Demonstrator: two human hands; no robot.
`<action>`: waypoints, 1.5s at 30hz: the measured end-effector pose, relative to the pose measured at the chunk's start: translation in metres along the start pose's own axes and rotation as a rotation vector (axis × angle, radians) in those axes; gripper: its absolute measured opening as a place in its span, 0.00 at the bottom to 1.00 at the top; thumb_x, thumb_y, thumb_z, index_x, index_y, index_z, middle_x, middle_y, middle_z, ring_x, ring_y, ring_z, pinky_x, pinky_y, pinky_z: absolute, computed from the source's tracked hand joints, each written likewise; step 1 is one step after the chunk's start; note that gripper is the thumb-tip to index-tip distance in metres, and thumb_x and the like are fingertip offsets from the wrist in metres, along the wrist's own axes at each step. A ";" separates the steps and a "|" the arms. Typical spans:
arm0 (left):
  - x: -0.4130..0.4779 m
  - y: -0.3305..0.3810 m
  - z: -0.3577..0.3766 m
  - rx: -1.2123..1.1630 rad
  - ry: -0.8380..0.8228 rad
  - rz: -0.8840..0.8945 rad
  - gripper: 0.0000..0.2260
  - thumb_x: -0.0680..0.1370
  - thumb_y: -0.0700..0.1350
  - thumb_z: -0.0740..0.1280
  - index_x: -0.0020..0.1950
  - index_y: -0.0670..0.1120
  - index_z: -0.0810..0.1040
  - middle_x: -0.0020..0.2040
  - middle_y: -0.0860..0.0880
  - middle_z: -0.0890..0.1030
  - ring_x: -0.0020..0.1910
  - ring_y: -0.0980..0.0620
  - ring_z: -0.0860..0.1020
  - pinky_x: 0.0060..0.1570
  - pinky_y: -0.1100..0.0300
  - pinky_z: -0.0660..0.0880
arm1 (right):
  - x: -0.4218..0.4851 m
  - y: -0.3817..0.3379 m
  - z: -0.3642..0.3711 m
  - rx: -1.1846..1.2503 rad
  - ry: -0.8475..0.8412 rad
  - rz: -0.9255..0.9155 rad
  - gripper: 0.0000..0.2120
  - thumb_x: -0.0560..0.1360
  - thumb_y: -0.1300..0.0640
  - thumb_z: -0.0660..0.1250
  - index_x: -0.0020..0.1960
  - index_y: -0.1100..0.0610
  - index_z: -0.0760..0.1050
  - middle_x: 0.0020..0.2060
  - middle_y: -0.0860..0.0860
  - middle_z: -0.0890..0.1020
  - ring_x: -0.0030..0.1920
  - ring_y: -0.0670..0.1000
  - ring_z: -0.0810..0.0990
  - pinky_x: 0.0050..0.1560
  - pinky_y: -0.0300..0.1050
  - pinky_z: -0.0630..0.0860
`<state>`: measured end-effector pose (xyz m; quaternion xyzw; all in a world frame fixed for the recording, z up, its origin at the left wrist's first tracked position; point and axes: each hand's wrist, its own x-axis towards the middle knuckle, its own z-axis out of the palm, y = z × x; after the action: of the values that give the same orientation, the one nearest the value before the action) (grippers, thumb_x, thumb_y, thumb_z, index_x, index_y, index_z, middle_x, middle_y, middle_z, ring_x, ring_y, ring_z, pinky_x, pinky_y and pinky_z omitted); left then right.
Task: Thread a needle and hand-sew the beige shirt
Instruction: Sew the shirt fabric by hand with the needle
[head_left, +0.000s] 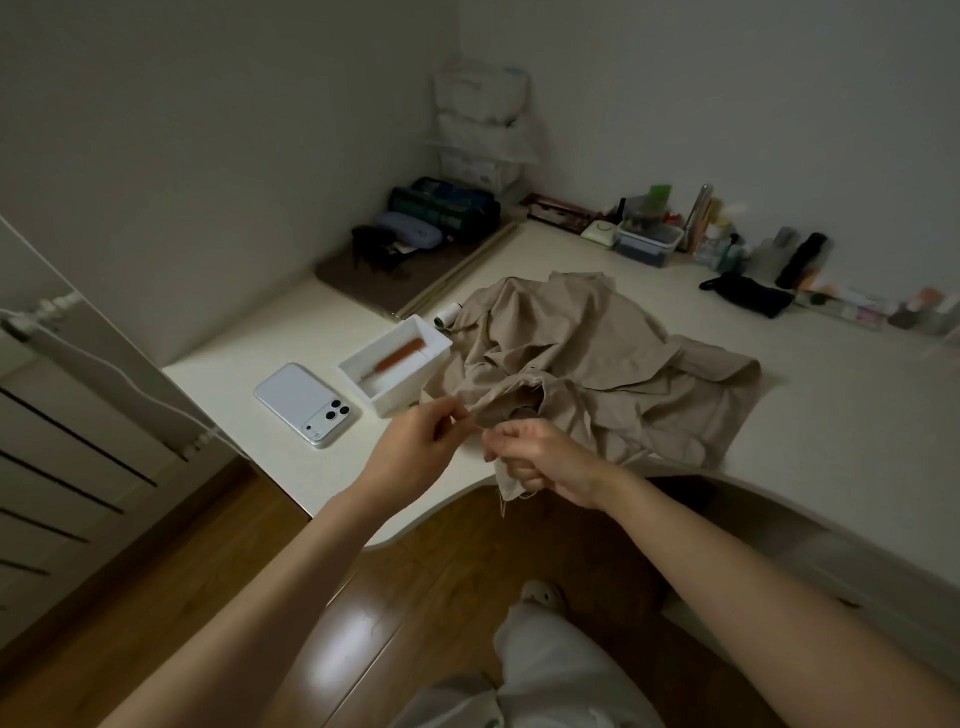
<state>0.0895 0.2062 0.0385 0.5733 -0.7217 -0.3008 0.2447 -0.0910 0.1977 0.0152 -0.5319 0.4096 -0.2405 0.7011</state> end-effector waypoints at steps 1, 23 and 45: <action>-0.001 -0.002 -0.001 0.003 -0.006 -0.011 0.07 0.80 0.44 0.64 0.47 0.42 0.78 0.36 0.40 0.78 0.29 0.53 0.68 0.31 0.63 0.64 | 0.000 0.004 -0.004 0.081 0.044 -0.007 0.11 0.75 0.49 0.62 0.42 0.56 0.72 0.22 0.45 0.63 0.22 0.43 0.58 0.22 0.35 0.56; -0.001 0.003 0.005 -0.041 -0.106 0.004 0.07 0.78 0.47 0.67 0.45 0.45 0.81 0.31 0.44 0.71 0.26 0.57 0.63 0.28 0.67 0.61 | -0.010 0.016 -0.012 0.078 0.317 0.076 0.20 0.77 0.48 0.63 0.67 0.53 0.70 0.22 0.44 0.64 0.22 0.42 0.60 0.22 0.34 0.58; 0.001 0.016 0.007 -0.424 -0.002 -0.024 0.07 0.80 0.42 0.63 0.45 0.43 0.78 0.38 0.48 0.77 0.37 0.58 0.74 0.38 0.71 0.69 | -0.007 0.046 -0.058 -0.192 0.596 0.334 0.14 0.80 0.55 0.60 0.37 0.57 0.69 0.28 0.50 0.67 0.27 0.47 0.64 0.27 0.39 0.60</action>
<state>0.0730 0.2091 0.0451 0.5173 -0.6356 -0.4494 0.3556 -0.1477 0.1853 -0.0317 -0.4274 0.6982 -0.2278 0.5272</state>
